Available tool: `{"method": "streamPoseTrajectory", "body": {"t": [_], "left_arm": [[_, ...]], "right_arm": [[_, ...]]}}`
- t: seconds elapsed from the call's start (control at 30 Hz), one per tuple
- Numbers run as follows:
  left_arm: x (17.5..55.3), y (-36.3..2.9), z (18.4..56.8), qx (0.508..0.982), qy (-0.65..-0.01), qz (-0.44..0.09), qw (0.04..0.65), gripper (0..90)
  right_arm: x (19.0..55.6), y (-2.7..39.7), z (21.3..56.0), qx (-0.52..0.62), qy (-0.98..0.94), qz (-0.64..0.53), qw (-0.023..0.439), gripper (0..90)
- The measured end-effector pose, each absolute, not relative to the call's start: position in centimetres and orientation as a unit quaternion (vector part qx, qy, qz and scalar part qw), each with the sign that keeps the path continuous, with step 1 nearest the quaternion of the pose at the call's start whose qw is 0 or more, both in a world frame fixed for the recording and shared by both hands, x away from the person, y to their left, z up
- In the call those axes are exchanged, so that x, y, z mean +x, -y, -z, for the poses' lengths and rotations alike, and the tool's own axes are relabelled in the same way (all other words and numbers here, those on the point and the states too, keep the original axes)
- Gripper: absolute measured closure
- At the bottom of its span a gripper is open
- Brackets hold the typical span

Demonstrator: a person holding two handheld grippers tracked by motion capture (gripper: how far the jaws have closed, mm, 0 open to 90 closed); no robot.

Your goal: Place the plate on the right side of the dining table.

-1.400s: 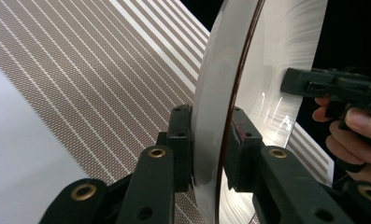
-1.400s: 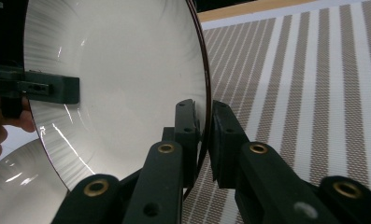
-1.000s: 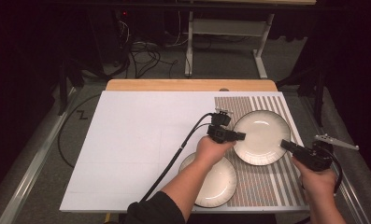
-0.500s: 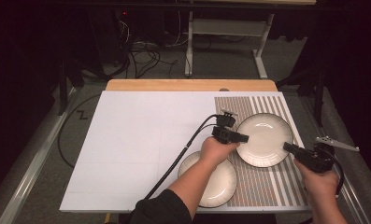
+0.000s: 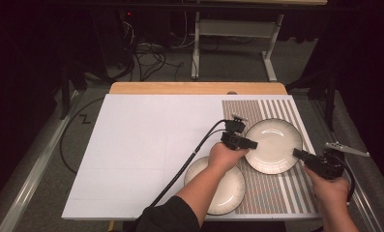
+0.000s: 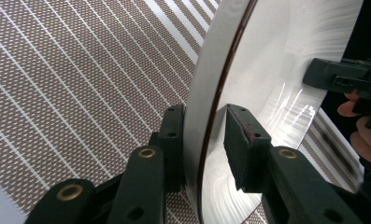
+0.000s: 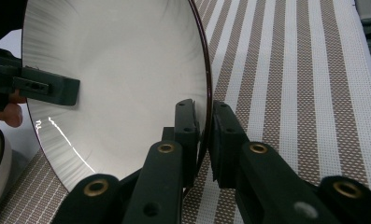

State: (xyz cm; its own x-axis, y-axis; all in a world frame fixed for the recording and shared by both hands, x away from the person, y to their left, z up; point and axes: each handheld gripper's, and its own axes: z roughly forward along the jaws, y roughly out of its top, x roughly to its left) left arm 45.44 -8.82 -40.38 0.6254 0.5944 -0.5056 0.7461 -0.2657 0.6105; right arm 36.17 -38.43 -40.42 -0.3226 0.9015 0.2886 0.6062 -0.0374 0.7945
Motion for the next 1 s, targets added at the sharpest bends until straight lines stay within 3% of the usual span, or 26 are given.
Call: {"method": "streamPoseTrajectory", "body": {"t": [0.43,0.67,1.0], "left_arm": [[45.1,7.6,38.8,0.790,-0.405,0.030,0.459,45.2],[43.6,4.6,38.0,0.784,-0.385,0.012,0.486,44.5],[40.6,-1.4,37.2,0.771,-0.378,-0.039,0.511,36.1]], "right_arm": [[36.3,38.1,40.4,0.558,-0.675,-0.451,0.173,84.6],[36.5,37.9,40.6,0.567,-0.673,-0.442,0.176,83.4],[36.6,37.5,40.7,0.575,-0.671,-0.431,0.182,82.2]]}}
